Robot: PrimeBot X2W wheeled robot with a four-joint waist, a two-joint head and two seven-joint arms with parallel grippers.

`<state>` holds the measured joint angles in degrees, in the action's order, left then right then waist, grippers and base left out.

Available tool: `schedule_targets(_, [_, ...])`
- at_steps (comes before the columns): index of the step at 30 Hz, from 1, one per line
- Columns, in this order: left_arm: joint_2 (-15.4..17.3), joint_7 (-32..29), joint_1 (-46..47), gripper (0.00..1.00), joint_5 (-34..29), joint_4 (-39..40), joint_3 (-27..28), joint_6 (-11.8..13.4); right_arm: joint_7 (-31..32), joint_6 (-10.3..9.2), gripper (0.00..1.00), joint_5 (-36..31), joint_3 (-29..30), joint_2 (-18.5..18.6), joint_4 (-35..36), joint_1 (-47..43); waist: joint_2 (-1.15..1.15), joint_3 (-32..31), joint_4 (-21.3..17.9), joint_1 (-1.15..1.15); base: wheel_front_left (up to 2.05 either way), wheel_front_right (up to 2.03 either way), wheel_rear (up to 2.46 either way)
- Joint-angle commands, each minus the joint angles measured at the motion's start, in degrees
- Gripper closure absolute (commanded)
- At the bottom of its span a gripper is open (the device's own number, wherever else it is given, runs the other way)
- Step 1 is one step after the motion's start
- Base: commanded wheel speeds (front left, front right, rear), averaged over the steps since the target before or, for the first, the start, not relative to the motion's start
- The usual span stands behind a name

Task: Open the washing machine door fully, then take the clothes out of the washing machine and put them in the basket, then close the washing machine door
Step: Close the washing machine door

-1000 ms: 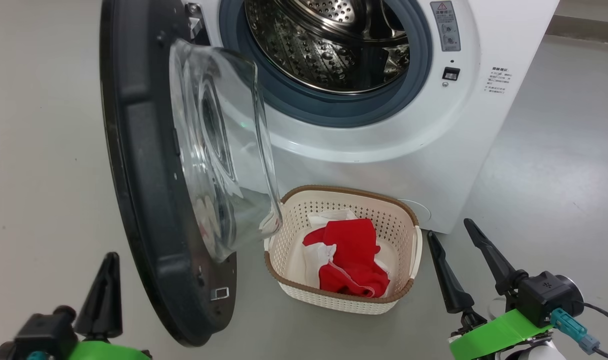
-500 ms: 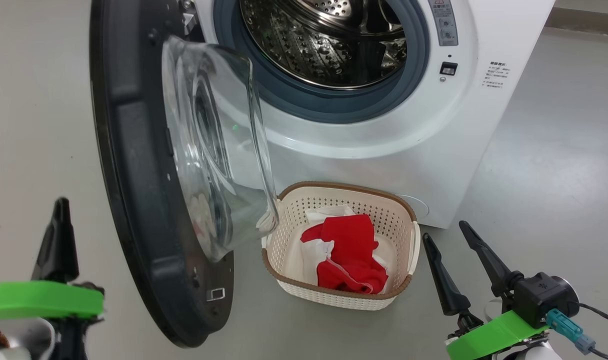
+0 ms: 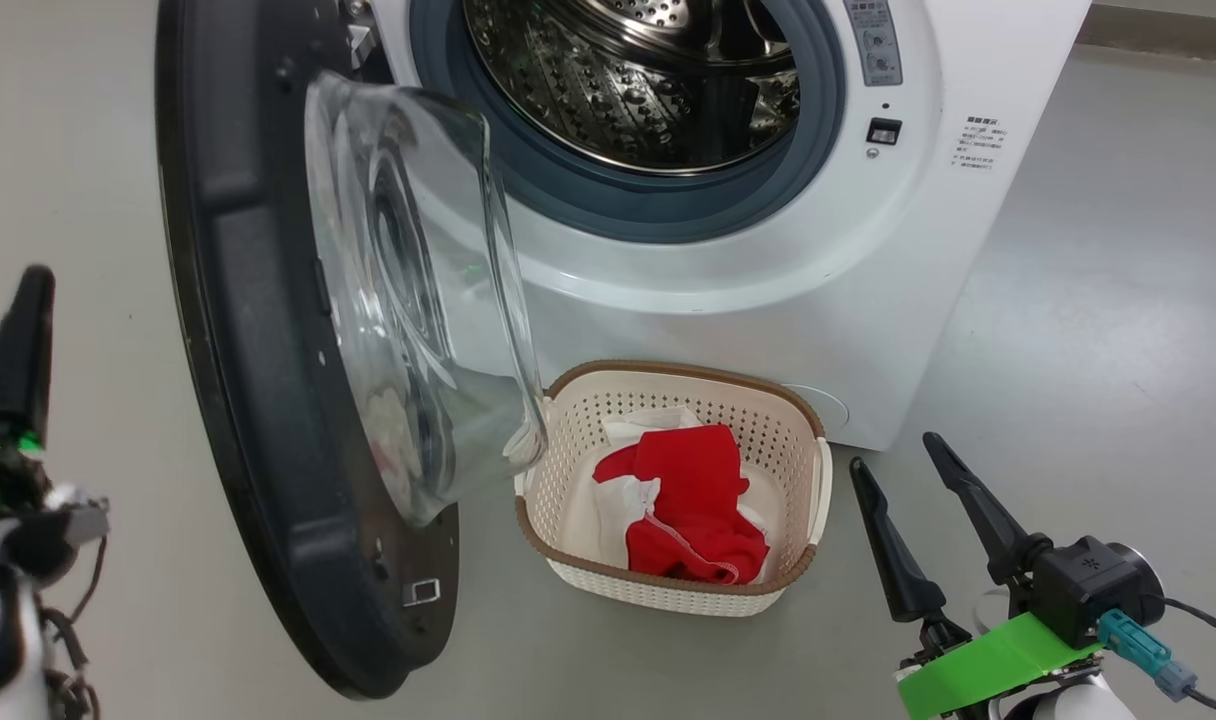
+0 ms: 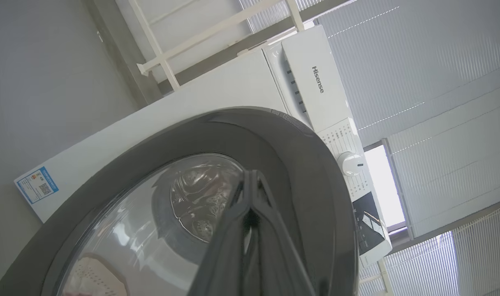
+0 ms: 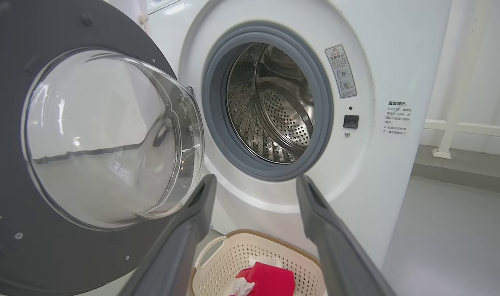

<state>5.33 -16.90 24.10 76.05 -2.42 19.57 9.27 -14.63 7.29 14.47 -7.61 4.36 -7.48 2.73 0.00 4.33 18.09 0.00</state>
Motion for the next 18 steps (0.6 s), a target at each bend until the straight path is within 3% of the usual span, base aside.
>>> schedule_targets(1, [2.14,-0.85,1.99,1.00,0.55,1.31,1.98,0.49,-0.37,0.20,0.00,0.41,-0.89,0.38,1.22,2.04,0.00,-0.03,-0.01,0.00,0.00,0.00,0.00])
schedule_targets(8, [5.81,-10.66,4.66,1.00,5.36,0.99,1.28,6.73,-0.37,0.20,0.00,0.53,-0.61,0.24,1.17,2.05,0.00,0.09,0.04,0.00,0.00,0.00,0.00])
schedule_targets(18, [7.67,-18.60,4.44,1.00,7.74,2.61,-1.76,9.20,-0.37,0.20,0.00,0.54,-0.90,0.15,1.32,2.47,0.00,0.82,-0.20,0.00,0.00,0.00,0.00])
